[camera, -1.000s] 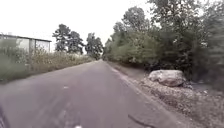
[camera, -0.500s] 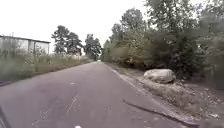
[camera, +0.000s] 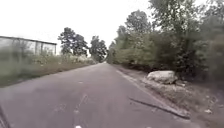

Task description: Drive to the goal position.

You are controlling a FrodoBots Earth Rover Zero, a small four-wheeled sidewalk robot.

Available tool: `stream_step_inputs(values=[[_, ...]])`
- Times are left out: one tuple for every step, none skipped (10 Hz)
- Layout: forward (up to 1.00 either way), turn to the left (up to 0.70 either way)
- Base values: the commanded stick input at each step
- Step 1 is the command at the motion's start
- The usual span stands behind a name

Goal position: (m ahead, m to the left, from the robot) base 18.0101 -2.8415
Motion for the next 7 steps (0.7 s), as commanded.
stream_step_inputs(values=[[1.0,0.0],[1.0,0.0],[1.0,0.0],[1.0,0.0],[1.0,0.0],[1.0,0.0],[1.0,0.0]])
